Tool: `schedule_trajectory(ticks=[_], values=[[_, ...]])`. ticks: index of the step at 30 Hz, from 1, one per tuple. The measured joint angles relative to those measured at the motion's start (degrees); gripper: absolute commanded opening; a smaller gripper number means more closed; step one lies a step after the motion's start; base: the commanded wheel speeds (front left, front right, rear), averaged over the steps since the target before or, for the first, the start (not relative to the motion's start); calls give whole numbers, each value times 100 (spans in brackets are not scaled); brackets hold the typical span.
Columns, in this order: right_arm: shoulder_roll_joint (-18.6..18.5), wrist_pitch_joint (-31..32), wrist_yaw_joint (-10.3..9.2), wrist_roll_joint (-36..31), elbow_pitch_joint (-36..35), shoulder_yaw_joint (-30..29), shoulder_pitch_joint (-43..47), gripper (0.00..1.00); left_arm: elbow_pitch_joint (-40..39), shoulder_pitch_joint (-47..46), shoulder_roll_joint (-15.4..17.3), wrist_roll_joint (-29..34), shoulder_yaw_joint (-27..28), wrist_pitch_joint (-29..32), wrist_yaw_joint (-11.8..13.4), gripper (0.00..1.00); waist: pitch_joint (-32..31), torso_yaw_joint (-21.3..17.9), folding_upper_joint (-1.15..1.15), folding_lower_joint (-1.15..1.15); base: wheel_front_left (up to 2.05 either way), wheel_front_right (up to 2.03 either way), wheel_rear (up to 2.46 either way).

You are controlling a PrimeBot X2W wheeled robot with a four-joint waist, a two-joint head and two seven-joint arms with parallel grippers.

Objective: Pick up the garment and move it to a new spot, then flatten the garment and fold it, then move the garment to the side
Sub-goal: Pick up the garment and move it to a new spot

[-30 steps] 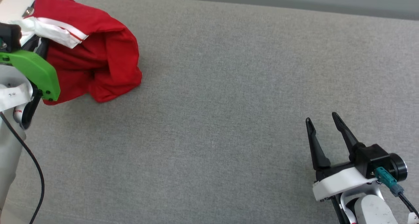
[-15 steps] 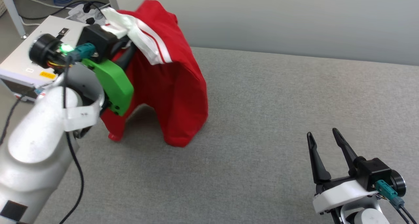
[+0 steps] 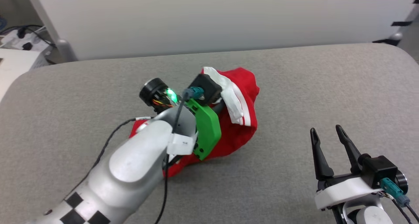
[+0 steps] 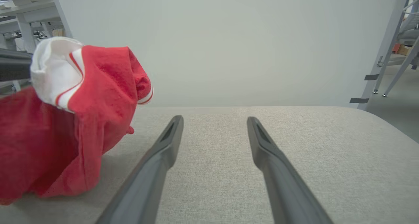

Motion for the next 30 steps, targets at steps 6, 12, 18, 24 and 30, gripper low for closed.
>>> schedule_trajectory(ticks=[6,12,18,24,30], values=[[-1,0,0,101,-3,-62,-61,100,998,-15,-730,62,-272,-88,77,0,175,-550,0,0,0,0,0],[-1,0,0,176,11,-88,-110,100,1885,-23,-1356,90,-471,-481,153,100,366,-1027,0,0,0,0,0],[-5,0,-1,193,18,-174,-109,100,2163,-80,-1494,-11,-542,-1128,152,100,474,-1159,0,0,0,0,0],[-3,0,-1,133,13,-283,-105,100,2341,-129,-1499,-155,-369,-1689,246,100,454,-898,0,0,0,0,0],[-1,0,-1,18,-42,-417,-65,100,2315,-161,-1305,-379,75,-2298,448,100,293,-430,0,0,0,0,0]])
